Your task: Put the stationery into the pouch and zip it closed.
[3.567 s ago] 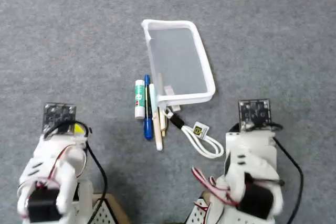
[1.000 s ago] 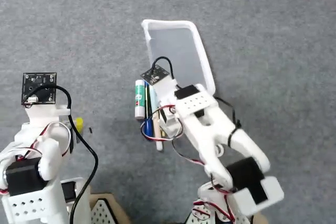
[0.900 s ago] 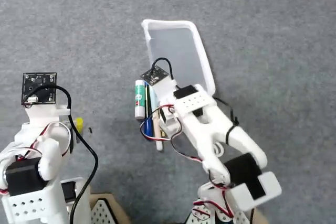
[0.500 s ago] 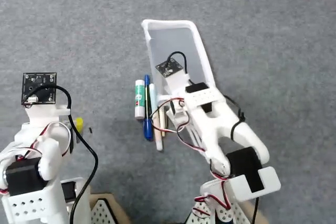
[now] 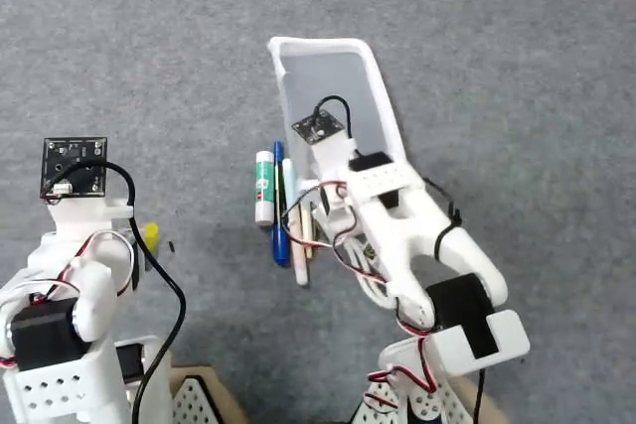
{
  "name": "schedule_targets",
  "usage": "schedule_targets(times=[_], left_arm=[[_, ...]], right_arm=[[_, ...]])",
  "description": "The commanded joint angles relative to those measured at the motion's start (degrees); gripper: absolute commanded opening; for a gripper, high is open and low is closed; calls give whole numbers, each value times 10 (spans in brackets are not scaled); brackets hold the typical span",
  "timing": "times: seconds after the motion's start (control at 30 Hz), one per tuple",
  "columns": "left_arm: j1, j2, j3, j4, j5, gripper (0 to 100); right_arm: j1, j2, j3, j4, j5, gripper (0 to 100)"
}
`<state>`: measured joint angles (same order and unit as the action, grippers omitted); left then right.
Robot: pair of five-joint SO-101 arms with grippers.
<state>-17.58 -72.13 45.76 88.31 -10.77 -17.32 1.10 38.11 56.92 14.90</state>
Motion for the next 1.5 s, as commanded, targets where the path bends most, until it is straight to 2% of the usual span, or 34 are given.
schedule_targets(times=[0.0,0.13,0.33,0.5,0.6,0.87,1.03,1.23,1.33,1.47], left_arm=[[8,-1,-12,-11,6,240],[6,-1,-37,-9,9,319],[9,-1,-80,-6,9,316],[10,-1,-104,-3,9,320],[13,-1,-131,37,7,318],[97,-2,-255,103,11,318],[95,-4,-286,105,11,318],[95,-76,-344,116,11,318],[89,-110,-361,116,11,318],[39,-126,-385,110,11,321]], right_arm=[[2,-8,-82,69,5,12],[2,-51,-157,143,4,12],[-11,-133,-240,236,4,12],[-77,-183,-304,296,4,11],[-113,-189,-356,322,8,11],[-116,-179,-533,393,52,11],[-116,-180,-626,431,52,11],[-135,-187,-652,440,48,11],[-173,-197,-650,440,47,11],[-228,-210,-647,442,47,11]])
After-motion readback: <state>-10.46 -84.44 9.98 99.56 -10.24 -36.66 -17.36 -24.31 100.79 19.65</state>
